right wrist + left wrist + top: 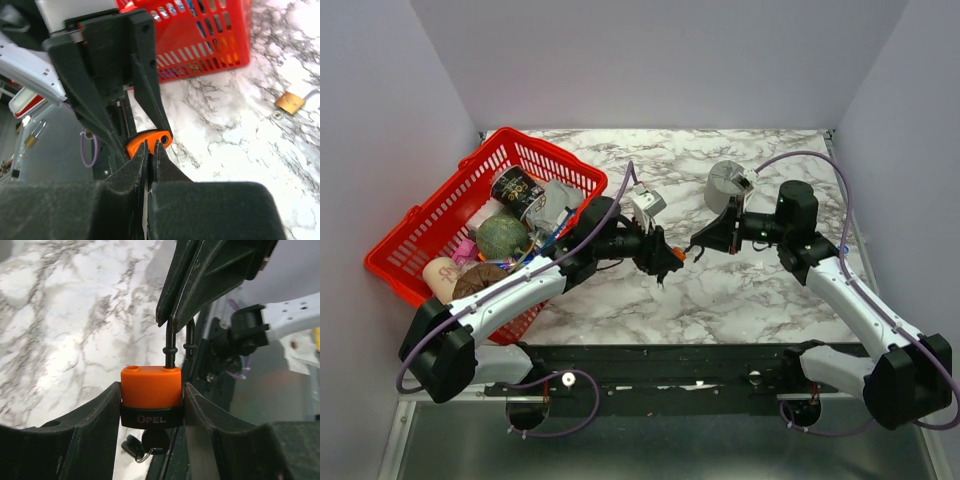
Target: Unlock with the key
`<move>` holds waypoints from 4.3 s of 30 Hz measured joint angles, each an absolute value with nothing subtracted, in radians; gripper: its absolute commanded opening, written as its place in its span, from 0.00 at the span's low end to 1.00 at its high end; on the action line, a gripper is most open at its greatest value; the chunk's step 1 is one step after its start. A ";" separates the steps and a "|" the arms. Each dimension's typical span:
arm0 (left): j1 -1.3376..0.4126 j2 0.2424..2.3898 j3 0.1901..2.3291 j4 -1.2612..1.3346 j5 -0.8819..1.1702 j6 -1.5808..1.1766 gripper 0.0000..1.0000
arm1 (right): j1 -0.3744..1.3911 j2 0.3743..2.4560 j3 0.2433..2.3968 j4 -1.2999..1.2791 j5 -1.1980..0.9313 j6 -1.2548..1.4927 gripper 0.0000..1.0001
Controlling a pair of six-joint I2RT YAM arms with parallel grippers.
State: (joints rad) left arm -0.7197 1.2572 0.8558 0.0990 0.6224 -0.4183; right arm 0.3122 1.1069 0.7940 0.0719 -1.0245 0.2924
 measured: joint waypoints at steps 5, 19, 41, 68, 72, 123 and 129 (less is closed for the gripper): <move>-0.793 1.243 0.890 -0.021 0.411 -0.352 0.00 | 0.318 1.141 0.794 0.051 -0.971 0.309 0.01; -0.947 1.099 0.738 -0.096 0.021 -0.518 0.00 | 0.342 1.240 0.779 0.039 -0.955 0.327 0.60; -1.076 1.367 0.654 -0.044 -0.068 -0.856 0.00 | 0.339 1.123 0.686 0.060 -0.851 0.342 0.70; -0.982 1.538 0.710 -0.004 -0.152 -0.881 0.00 | 0.339 1.092 0.669 0.061 -0.796 0.366 0.70; -0.981 1.576 0.772 -0.083 -0.268 -0.920 0.00 | 0.339 1.087 0.669 0.061 -0.793 0.366 0.70; -0.885 1.908 1.222 -0.427 -0.506 -0.909 0.83 | 0.339 0.732 0.638 -0.153 -0.348 0.321 0.84; -0.907 1.907 1.223 -0.429 -0.518 -0.899 0.96 | 0.339 0.723 0.638 -0.159 -0.342 0.321 0.84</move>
